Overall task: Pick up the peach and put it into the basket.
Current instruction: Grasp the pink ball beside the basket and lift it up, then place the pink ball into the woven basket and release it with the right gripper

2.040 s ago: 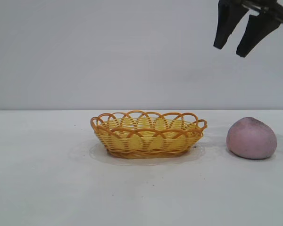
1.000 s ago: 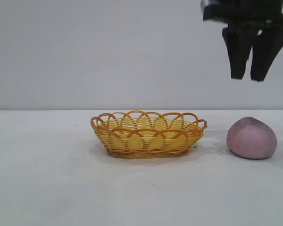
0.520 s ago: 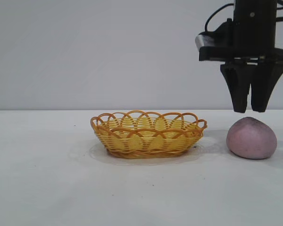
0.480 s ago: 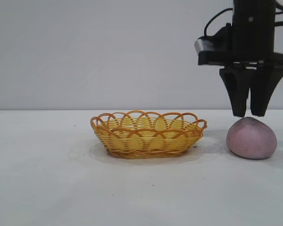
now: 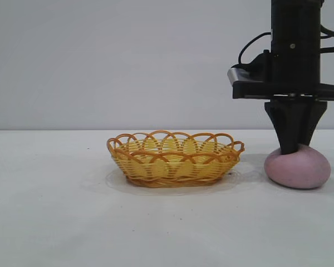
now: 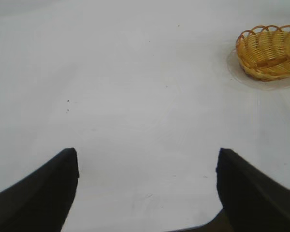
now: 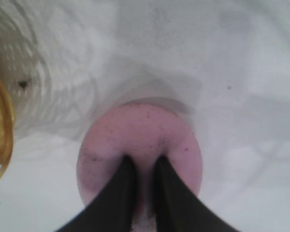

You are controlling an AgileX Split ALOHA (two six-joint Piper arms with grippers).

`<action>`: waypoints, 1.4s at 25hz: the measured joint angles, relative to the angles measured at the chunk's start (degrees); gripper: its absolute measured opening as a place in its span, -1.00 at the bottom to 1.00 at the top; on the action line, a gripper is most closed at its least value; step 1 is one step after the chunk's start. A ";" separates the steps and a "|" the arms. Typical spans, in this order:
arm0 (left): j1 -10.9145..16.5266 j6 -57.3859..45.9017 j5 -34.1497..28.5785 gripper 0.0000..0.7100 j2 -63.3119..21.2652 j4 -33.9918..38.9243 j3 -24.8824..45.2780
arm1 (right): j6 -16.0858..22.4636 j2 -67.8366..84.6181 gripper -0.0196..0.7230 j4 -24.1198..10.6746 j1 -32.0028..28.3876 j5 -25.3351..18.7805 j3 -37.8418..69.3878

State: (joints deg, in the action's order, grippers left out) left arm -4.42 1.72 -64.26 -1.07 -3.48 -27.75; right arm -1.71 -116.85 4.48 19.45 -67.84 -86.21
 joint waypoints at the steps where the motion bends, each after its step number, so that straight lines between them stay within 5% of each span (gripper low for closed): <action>1: 0.00 0.00 0.00 0.48 0.00 0.00 0.00 | -0.10 1.07 -0.95 0.00 0.00 0.00 0.00; 12: 0.00 0.00 0.00 0.48 0.00 0.00 0.00 | -0.22 8.85 -0.95 2.40 2.76 0.56 0.00; 21: 0.00 0.00 0.00 0.48 0.00 0.00 0.00 | -0.22 7.95 -0.95 3.38 13.19 10.38 0.00; 32: 0.00 0.00 0.00 0.48 0.00 0.00 0.00 | -0.24 1.78 -0.95 6.20 14.63 15.21 0.00; 35: 0.00 0.00 0.00 0.48 0.00 0.00 0.00 | -0.24 1.33 -0.69 6.20 14.63 15.21 0.00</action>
State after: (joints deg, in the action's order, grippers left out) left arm -4.42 1.72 -64.26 -1.07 -3.48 -27.75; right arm -1.95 -115.52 10.69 34.08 -52.63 -86.21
